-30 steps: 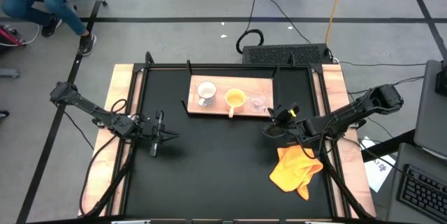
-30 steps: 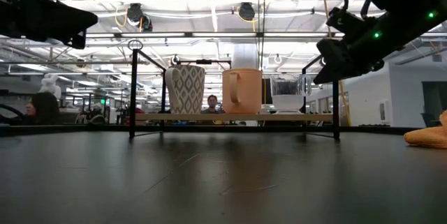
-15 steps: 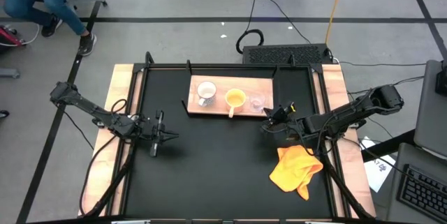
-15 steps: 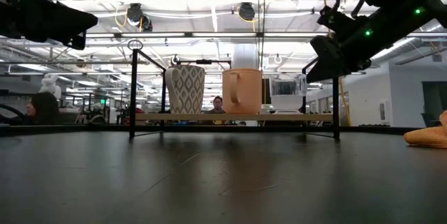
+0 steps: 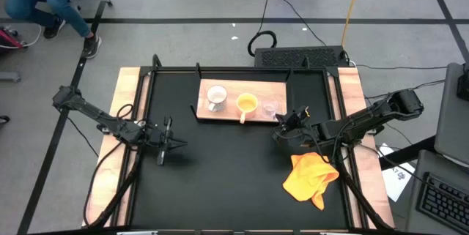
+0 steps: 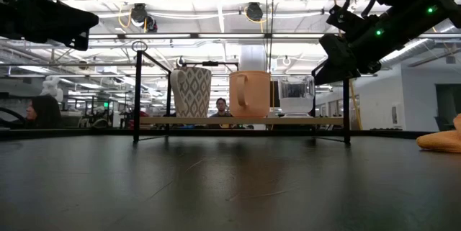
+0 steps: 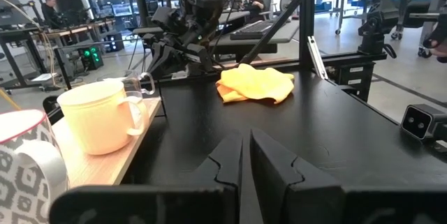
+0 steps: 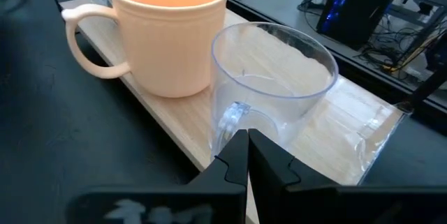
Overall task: Stack small to large cups/mugs on shelf
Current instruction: Adjust the mugs on the shelf
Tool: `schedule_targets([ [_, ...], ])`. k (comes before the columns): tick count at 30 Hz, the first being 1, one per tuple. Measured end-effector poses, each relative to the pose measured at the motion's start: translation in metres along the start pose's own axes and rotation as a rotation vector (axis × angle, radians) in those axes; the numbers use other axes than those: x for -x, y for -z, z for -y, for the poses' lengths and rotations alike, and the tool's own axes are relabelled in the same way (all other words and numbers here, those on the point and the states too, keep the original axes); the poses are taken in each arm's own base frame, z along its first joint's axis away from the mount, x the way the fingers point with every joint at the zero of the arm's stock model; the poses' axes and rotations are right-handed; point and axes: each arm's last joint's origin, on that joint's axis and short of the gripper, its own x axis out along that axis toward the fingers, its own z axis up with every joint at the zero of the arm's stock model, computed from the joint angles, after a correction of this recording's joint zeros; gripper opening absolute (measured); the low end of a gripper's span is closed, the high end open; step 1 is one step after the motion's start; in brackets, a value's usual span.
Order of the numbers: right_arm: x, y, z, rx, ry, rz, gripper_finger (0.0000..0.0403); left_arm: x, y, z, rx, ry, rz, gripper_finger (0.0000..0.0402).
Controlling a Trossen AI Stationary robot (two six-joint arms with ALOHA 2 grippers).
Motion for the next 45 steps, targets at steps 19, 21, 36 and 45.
schedule_targets([
  [19, 0.000, 0.001, 0.000, 0.016, -0.016, -0.014, 0.0000, 0.000, 0.000, 0.000, 0.006, 0.000, 0.001, 0.0033],
  [21, 0.000, 0.001, 0.000, 0.026, -0.016, -0.014, 0.0000, 0.000, 0.000, 0.000, 0.012, 0.000, 0.001, 0.0033],
  [36, 0.007, -0.015, -0.005, 0.074, 0.038, 0.151, 0.0000, 0.000, -0.001, 0.000, 0.054, 0.000, 0.005, 0.0033],
  [45, 0.020, -0.041, -0.017, 0.088, -0.009, 0.304, 0.0000, 0.000, -0.001, 0.000, 0.055, -0.001, 0.008, 0.0033],
])
